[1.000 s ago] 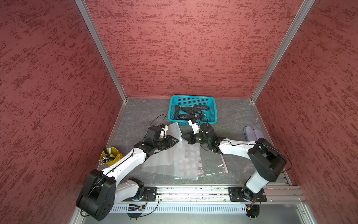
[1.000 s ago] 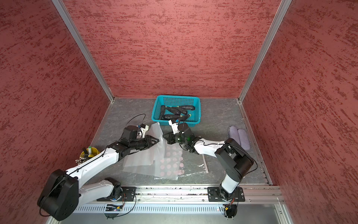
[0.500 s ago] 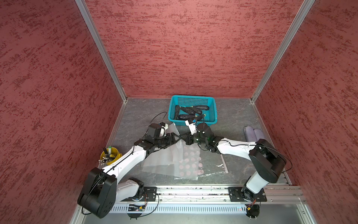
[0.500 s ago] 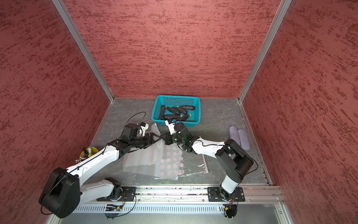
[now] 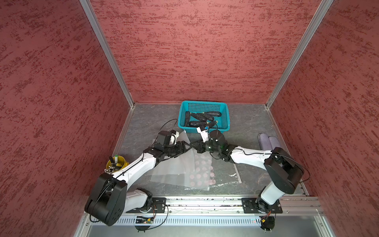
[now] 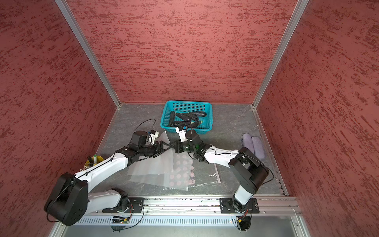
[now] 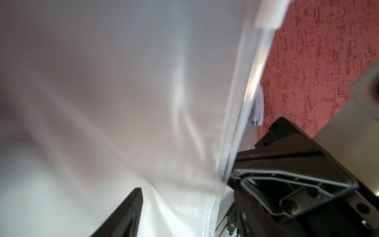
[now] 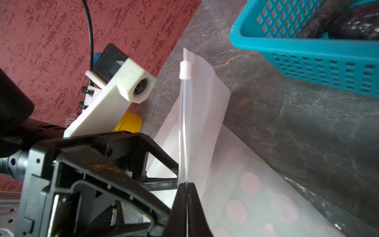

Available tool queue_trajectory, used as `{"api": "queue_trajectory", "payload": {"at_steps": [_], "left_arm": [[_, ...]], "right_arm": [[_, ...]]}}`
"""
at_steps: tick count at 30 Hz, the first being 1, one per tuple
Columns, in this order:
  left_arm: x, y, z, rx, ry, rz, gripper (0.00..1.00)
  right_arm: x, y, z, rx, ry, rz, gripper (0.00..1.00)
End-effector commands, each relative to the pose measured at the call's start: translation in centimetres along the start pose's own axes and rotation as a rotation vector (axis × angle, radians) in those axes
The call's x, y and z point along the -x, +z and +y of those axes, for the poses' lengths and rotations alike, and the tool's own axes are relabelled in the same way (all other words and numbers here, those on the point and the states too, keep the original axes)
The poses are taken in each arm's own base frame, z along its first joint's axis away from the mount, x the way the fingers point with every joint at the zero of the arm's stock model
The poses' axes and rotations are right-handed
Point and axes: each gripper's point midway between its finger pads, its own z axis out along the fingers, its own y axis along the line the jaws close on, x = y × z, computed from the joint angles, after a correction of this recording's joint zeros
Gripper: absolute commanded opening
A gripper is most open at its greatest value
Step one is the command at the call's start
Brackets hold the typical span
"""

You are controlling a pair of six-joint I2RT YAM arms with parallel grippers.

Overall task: Place the eggplant in a zip-top bag and seal the zipper
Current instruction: Open the zipper food storage bag.

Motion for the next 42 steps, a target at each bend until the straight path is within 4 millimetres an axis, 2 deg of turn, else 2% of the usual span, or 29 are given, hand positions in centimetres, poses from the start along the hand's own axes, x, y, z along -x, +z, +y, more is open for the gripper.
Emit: {"api": "queue_trajectory", "payload": {"at_steps": [1, 7, 13, 19, 25, 28, 33, 36, 42], "left_arm": [[0.0, 0.6, 0.4, -0.012, 0.027, 0.001, 0.69], [-0.3, 0.8, 0.9, 0.000, 0.026, 0.002, 0.51], [-0.6, 1.1, 1.5, 0.009, 0.031, 0.008, 0.51], [-1.4, 0.8, 1.2, -0.027, 0.058, 0.019, 0.55], [-2.2, -0.1, 1.1, -0.056, 0.092, 0.003, 0.59], [-2.2, -0.9, 0.3, -0.099, 0.122, -0.036, 0.64], [-2.1, -1.9, 0.0, -0.121, 0.148, -0.087, 0.65], [-1.9, -1.9, -0.5, -0.143, 0.159, -0.095, 0.74], [-1.6, -0.8, -0.8, -0.132, 0.177, -0.076, 0.81]], "right_arm": [[0.8, -0.5, 4.3, 0.180, -0.011, -0.018, 0.00], [1.1, -0.5, 4.7, 0.202, 0.001, -0.025, 0.00], [1.2, -0.7, 4.9, 0.226, 0.020, -0.028, 0.00], [1.3, -0.5, 3.6, 0.173, 0.036, -0.033, 0.00], [1.6, -0.4, 3.2, 0.155, 0.051, -0.045, 0.00], [1.7, -0.2, 2.7, 0.133, 0.061, -0.048, 0.00], [1.7, -0.1, 2.0, 0.115, 0.081, -0.044, 0.00], [1.7, -0.1, 2.1, 0.123, 0.084, -0.045, 0.00], [1.8, -0.1, 2.3, 0.132, 0.087, -0.047, 0.00]]}}
